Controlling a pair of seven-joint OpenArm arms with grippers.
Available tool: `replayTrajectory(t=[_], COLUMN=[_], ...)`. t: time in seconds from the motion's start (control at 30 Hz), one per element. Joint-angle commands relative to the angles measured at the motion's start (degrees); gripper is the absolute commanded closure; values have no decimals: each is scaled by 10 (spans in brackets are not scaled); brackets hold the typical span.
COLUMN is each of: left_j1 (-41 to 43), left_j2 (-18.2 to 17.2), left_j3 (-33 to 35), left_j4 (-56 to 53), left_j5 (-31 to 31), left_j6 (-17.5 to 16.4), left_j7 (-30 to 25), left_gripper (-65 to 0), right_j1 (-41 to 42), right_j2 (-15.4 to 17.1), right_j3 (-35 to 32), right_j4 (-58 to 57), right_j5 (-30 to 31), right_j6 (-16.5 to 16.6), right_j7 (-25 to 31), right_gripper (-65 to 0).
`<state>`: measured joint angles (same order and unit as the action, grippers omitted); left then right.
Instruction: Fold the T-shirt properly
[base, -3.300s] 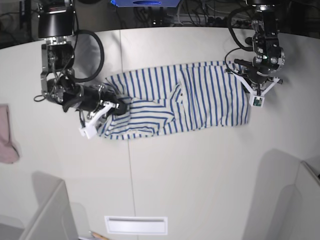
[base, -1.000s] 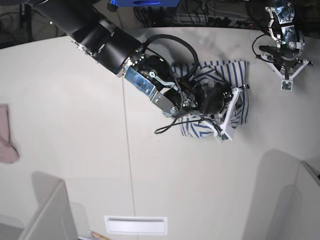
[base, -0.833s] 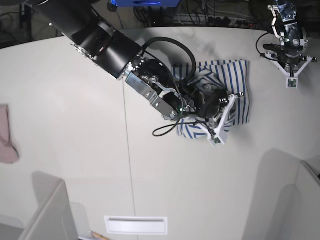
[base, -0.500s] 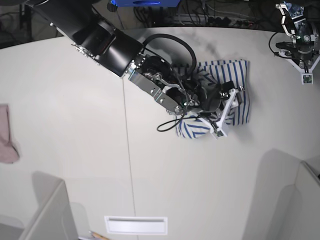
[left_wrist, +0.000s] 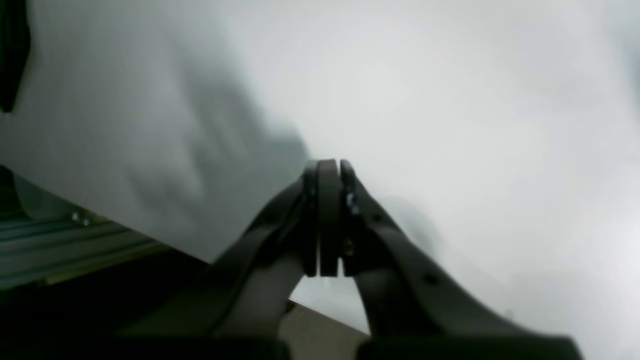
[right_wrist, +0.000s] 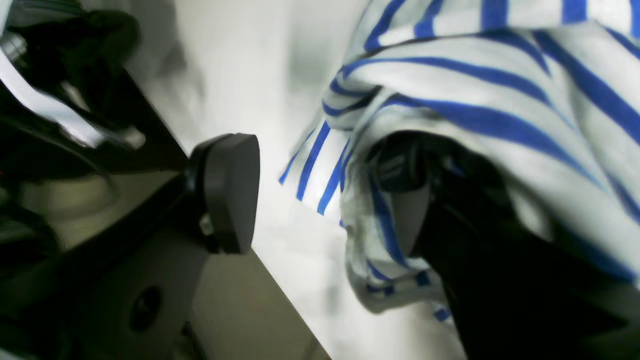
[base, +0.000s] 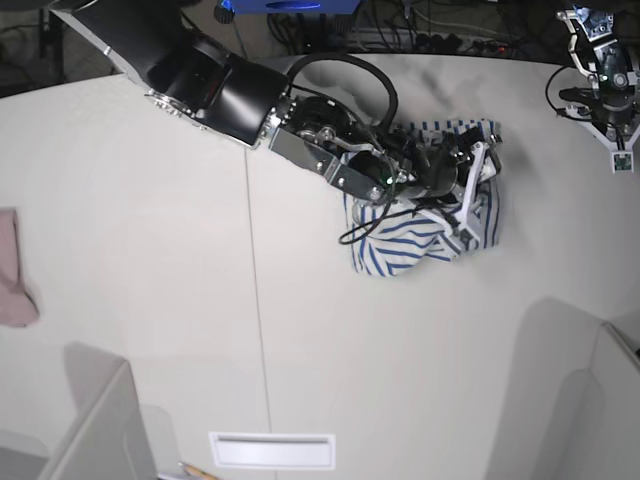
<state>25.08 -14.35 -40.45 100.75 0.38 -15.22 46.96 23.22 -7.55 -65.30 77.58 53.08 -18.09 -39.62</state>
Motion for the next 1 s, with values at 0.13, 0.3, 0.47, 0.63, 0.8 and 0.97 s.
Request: replayTrajectory(t=[0.13, 0.3, 0.47, 0.63, 0.8, 0.97], left_j1=[-25, -39, -35, -38, -38, -38], left_j2=[-9, -20, -20, -20, -19, -18], left_j3=[-45, -72, -72, -72, -70, -71], left_j4=[3, -10, -12, -10, -9, -12], left_j5=[3, 1, 1, 1, 0, 0], left_j6=[4, 4, 4, 4, 4, 4], left_j7=[-8, -8, -8, -8, -8, -8], left_gripper=[0, 0, 0, 0, 0, 0], right_j1=[21, 38, 1, -27, -56, -56], right_j2=[-13, 50, 143, 176, 171, 121], right_j3=[-54, -28, 33, 27, -8, -22], right_j4=[123, 215, 256, 258, 280, 229], right_j5=[9, -30, -70, -129, -287, -359], right_j6=[37, -14, -85, -87, -87, -87], right_j7=[16, 4, 3, -16, -39, -68], right_gripper=[-381, -351, -84, -128, -345, -345])
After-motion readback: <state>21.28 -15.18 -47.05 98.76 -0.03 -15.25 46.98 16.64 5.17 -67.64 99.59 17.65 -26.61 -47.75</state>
